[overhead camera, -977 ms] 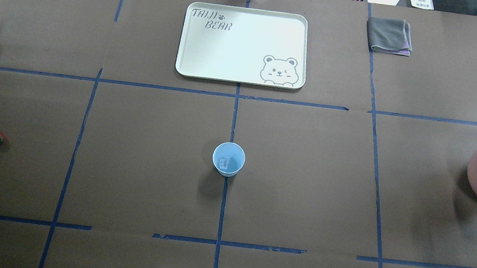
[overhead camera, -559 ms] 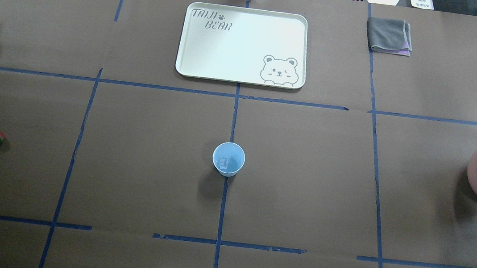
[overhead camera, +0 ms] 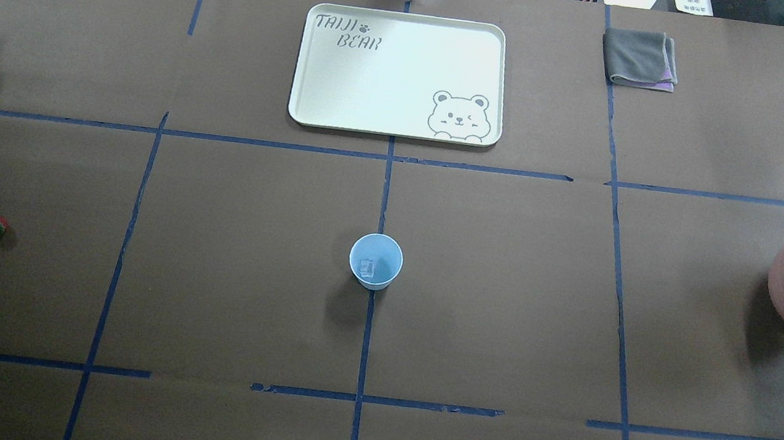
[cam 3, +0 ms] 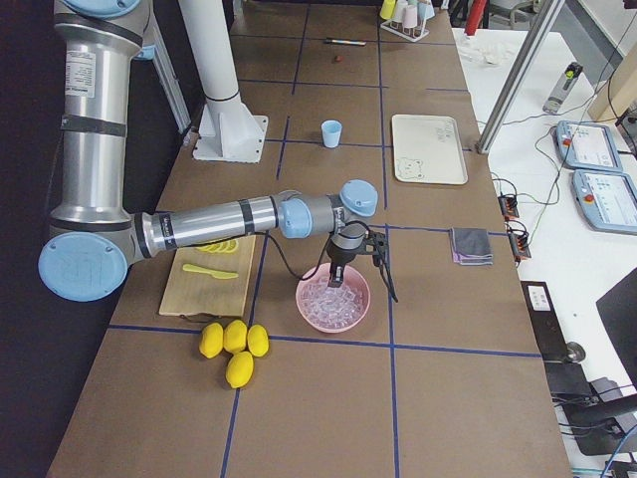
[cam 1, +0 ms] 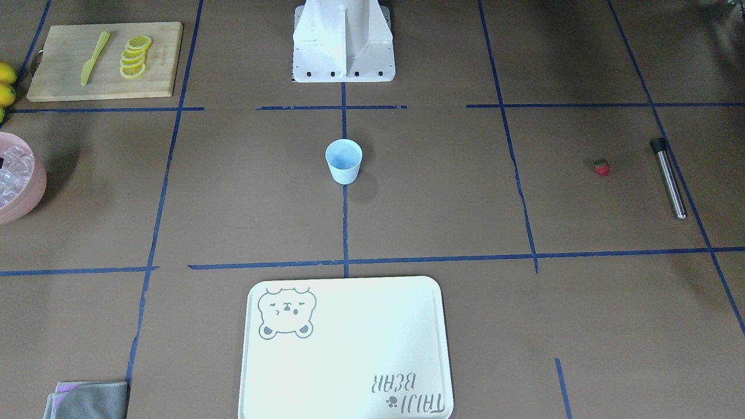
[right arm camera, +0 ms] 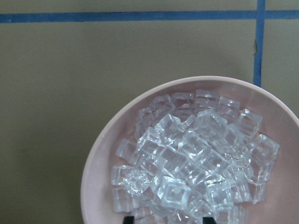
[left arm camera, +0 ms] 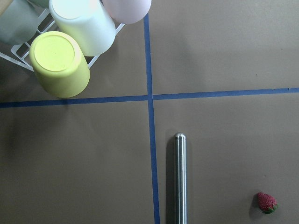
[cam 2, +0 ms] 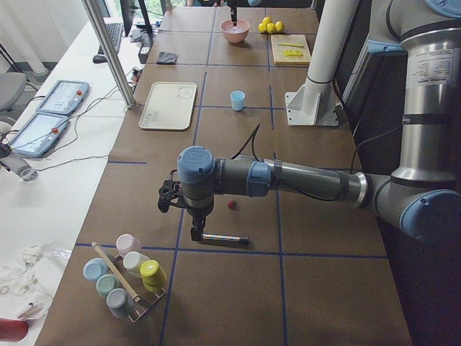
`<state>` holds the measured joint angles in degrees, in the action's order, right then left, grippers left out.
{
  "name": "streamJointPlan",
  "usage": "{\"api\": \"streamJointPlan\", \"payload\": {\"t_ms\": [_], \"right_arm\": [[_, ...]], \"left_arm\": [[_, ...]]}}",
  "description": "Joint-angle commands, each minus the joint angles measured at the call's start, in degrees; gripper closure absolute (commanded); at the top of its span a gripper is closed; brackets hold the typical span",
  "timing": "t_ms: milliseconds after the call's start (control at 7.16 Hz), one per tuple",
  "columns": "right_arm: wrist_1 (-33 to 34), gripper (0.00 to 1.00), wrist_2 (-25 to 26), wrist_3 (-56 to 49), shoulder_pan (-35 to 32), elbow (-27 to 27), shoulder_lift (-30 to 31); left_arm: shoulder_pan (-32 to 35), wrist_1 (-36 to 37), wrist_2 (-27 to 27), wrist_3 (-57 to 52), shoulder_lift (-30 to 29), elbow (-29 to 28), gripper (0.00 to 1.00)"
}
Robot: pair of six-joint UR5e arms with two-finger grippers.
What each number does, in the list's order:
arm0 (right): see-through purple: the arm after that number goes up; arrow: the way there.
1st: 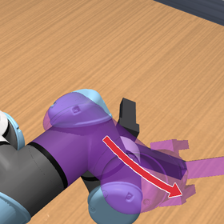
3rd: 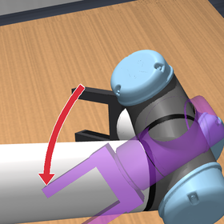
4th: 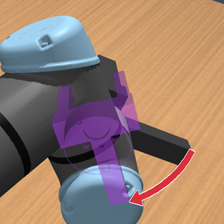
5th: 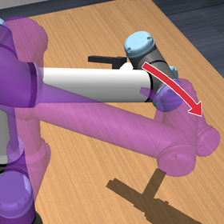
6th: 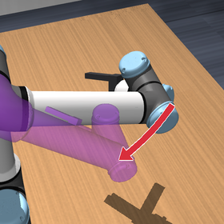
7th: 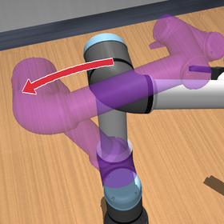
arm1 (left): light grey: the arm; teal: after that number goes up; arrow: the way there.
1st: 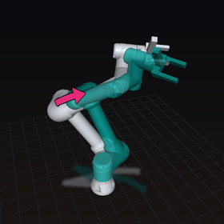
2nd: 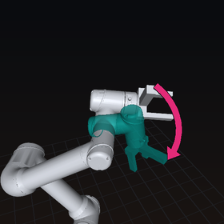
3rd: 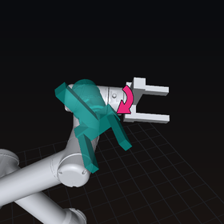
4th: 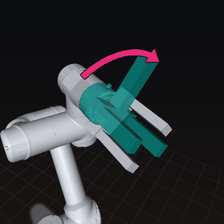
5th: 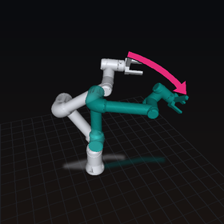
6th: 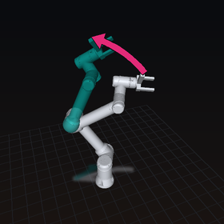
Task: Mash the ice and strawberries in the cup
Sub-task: 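Lower the right gripper into the bowl and grasp another ice cube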
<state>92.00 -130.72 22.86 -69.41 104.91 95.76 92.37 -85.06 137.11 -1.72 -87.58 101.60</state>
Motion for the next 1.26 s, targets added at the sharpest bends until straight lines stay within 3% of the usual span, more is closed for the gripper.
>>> {"api": "streamJointPlan", "payload": {"t_ms": [0,1117], "right_arm": [[-0.1,0.41,0.0,-0.1,0.1,-1.8,-0.1],[-0.2,0.41,0.3,-0.2,1.1,-3.3,-1.8]], "left_arm": [[0.0,0.1,0.0,0.4,0.6,1.0,0.0],[0.0,0.2,0.0,0.8,0.6,1.1,0.0]]}}
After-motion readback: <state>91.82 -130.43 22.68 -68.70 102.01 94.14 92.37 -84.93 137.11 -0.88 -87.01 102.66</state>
